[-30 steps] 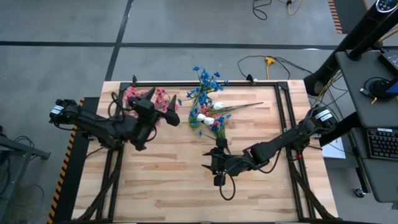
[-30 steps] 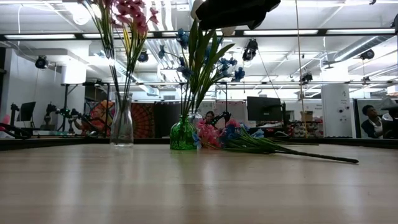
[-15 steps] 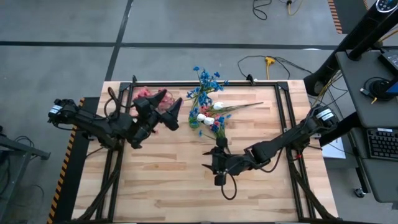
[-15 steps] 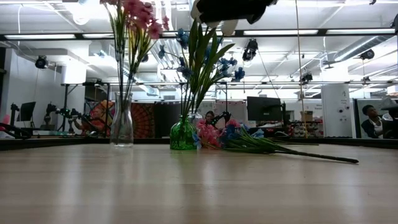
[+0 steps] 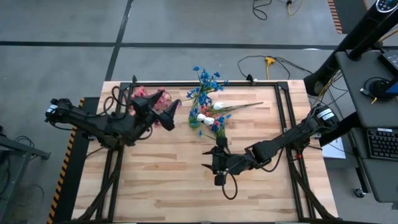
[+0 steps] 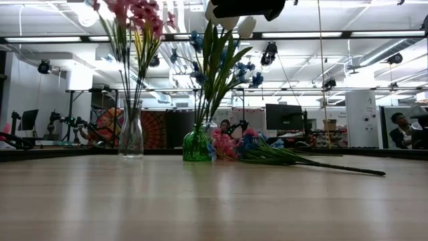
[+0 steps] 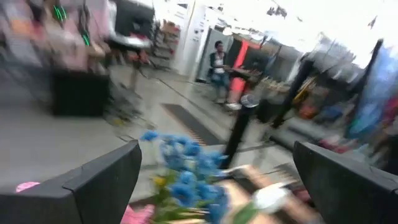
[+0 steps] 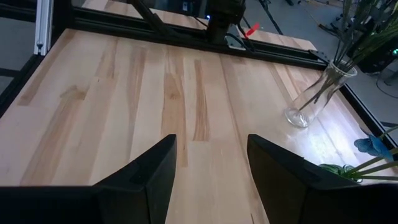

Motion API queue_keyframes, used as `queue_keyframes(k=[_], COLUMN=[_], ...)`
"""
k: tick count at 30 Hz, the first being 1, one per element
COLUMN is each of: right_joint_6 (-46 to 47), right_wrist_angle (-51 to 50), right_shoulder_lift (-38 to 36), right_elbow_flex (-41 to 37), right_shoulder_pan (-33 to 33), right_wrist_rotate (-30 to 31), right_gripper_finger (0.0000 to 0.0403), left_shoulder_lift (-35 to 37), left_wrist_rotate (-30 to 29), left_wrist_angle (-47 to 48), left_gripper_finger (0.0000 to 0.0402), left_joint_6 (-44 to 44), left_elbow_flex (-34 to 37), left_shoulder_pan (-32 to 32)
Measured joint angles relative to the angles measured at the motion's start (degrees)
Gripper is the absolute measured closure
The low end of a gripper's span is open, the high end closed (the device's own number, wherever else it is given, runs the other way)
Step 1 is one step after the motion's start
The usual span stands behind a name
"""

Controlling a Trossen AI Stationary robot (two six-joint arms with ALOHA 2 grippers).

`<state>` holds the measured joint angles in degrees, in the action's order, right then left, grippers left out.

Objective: Sort flowers into vase by color
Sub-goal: Put the bottom pink flowers into the left transparent vase

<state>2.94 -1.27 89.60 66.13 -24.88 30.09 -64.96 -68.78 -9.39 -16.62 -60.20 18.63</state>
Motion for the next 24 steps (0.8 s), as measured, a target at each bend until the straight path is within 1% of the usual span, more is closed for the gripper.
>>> queue_keyframes(k=[1,2,4,5,7,12,14,19,23,24], right_joint_6=[0.0,0.0,0.0,0.0,0.0,0.0,0.0,0.0,0.0,0.0], right_wrist_angle=[0.0,0.0,0.0,0.0,0.0,0.0,0.0,0.2,0.2,0.2], right_shoulder_lift=[0.0,0.0,0.0,0.0,0.0,0.0,0.0,0.0,0.0,0.0], right_elbow_flex=[0.0,0.0,0.0,0.0,0.0,0.0,0.0,0.0,0.0,0.0], right_shoulder_pan=[0.0,0.0,0.0,0.0,0.0,0.0,0.0,0.0,0.0,0.0], right_wrist_rotate=[0.0,0.0,0.0,0.0,0.0,0.0,0.0,0.0,0.0,0.0], right_gripper_finger=[0.0213,0.0213,0.0213,0.0213,0.0213,0.0213,0.0213,0.0213,0.0213,0.0213], left_shoulder_lift=[0.8,1.7,3.5,4.3,5.6,7.5,8.5,10.7,13.0,13.5], left_wrist_rotate=[1.8,4.2,7.2,7.2,7.3,8.1,8.8,10.7,16.9,17.4], left_wrist_angle=[1.2,2.7,7.3,9.7,13.8,22.2,23.5,23.9,23.7,23.8], left_gripper_finger=[0.0002,0.0002,0.0002,0.0002,0.0002,0.0002,0.0002,0.0002,0.0002,0.0002], left_joint_6=[-3.6,-4.3,-2.5,-4.3,-10.6,-12.0,-13.7,-14.6,-18.6,-19.9], left_elbow_flex=[0.0,0.0,0.0,0.0,0.0,0.0,0.0,0.0,0.0,0.0], left_shoulder_pan=[0.0,0.0,-0.6,-0.8,-0.9,-0.8,-0.9,-0.9,-0.9,-1.0])
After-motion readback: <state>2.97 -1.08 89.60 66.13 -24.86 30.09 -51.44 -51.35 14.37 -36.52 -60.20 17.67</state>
